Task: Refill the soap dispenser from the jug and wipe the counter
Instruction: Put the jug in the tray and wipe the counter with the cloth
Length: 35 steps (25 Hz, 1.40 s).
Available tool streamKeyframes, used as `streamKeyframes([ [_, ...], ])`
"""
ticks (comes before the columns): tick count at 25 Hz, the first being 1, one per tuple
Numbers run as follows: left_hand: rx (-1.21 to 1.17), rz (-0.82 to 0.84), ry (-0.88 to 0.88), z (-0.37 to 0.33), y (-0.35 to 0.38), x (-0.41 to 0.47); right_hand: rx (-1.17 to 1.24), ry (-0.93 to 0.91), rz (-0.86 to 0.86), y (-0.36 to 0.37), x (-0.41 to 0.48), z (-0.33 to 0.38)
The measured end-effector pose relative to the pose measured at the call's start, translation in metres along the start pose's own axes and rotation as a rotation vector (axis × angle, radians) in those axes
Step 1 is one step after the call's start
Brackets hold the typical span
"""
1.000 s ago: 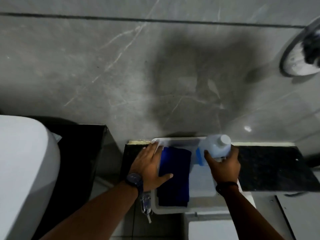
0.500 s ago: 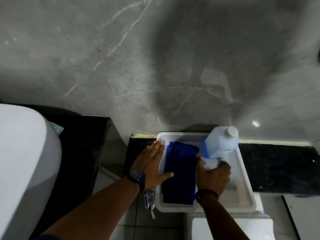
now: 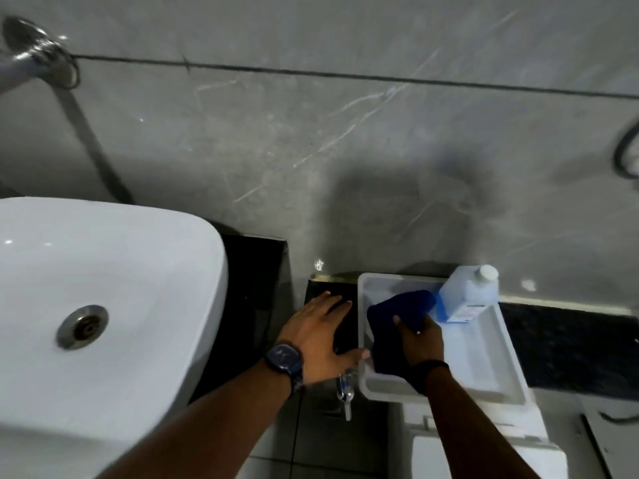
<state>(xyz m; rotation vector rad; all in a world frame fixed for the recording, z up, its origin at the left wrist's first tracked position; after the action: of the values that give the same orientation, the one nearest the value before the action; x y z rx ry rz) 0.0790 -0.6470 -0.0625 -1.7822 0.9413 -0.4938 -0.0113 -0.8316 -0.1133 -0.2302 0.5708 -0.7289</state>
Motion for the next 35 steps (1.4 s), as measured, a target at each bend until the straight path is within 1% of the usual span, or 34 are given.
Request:
streamKeyframes([
  [3, -0.125, -0.065, 0.008, -0.016, -0.039, -0.048, 0.124, -0.191, -0.096, -0.007, -0.068, 0.037],
  [6, -0.265, -0.161, 0.031, -0.022, -0.085, -0.121, 0.153, -0.301, -0.147, -0.002, -0.145, 0.062],
  [8, -0.245, -0.227, 0.089, -0.018, -0.108, -0.181, 0.222, -0.337, -0.183, 0.014, -0.202, 0.067],
  [10, -0.216, -0.309, 0.146, -0.001, -0.125, -0.245, 0.313, -0.331, -0.210, 0.043, -0.255, 0.065],
  [12, -0.205, -0.324, 0.188, 0.020, -0.131, -0.298, 0.318, -0.333, -0.247, 0.074, -0.294, 0.057],
  [14, -0.149, -0.350, 0.195, 0.057, -0.127, -0.348, 0.241, -0.310, -0.275, 0.119, -0.326, 0.042],
  [15, -0.127, -0.364, 0.159, 0.081, -0.122, -0.368, 0.187, -0.280, -0.279, 0.142, -0.336, 0.033],
  [16, -0.120, -0.353, 0.078, 0.108, -0.115, -0.384, 0.107, -0.276, -0.280, 0.164, -0.346, 0.026],
  [17, -0.113, -0.335, -0.023, 0.136, -0.108, -0.399, 0.017, -0.317, -0.258, 0.187, -0.352, 0.020],
  [18, -0.098, -0.323, -0.117, 0.164, -0.101, -0.411, -0.070, -0.382, -0.189, 0.213, -0.359, 0.015],
  [19, -0.084, -0.298, -0.198, 0.190, -0.096, -0.421, -0.181, -0.435, -0.071, 0.240, -0.365, 0.011],
  [21, -0.052, -0.183, -0.359, 0.238, -0.085, -0.435, -0.524, -0.545, 0.175, 0.287, -0.381, 0.001],
  [22, -0.021, -0.114, -0.436, 0.260, -0.080, -0.441, -0.652, -0.611, 0.232, 0.303, -0.388, -0.003],
  [23, 0.008, -0.044, -0.499, 0.280, -0.075, -0.446, -0.710, -0.667, 0.217, 0.311, -0.393, -0.004],
  [25, 0.027, 0.061, -0.571, 0.305, -0.067, -0.450, -0.691, -0.699, 0.103, 0.317, -0.394, 0.000],
  [26, 0.034, 0.076, -0.577, 0.309, -0.065, -0.449, -0.706, -0.679, 0.054, 0.316, -0.394, 0.001],
  [29, 0.037, 0.069, -0.570, 0.314, -0.062, -0.447, -0.906, -0.544, -0.052, 0.329, -0.388, 0.000],
  [32, 0.056, 0.077, -0.574, 0.316, -0.059, -0.448, -0.983, -0.479, -0.051, 0.349, -0.385, 0.006],
  [35, 0.072, 0.087, -0.571, 0.317, -0.059, -0.449, -1.003, -0.532, 0.042, 0.376, -0.385, 0.016],
])
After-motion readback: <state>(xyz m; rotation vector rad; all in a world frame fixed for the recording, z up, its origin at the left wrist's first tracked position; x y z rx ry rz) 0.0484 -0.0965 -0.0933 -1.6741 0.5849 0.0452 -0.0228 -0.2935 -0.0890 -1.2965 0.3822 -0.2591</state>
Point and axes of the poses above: each hand's wrist, its own x-axis towards the middle knuckle, its own y-axis out of the palm, z = x × y, the point moved 6 cm from there along x, towards the middle knuckle, and after that the axes turned 4 degrees about z, right-handed, at the moved point
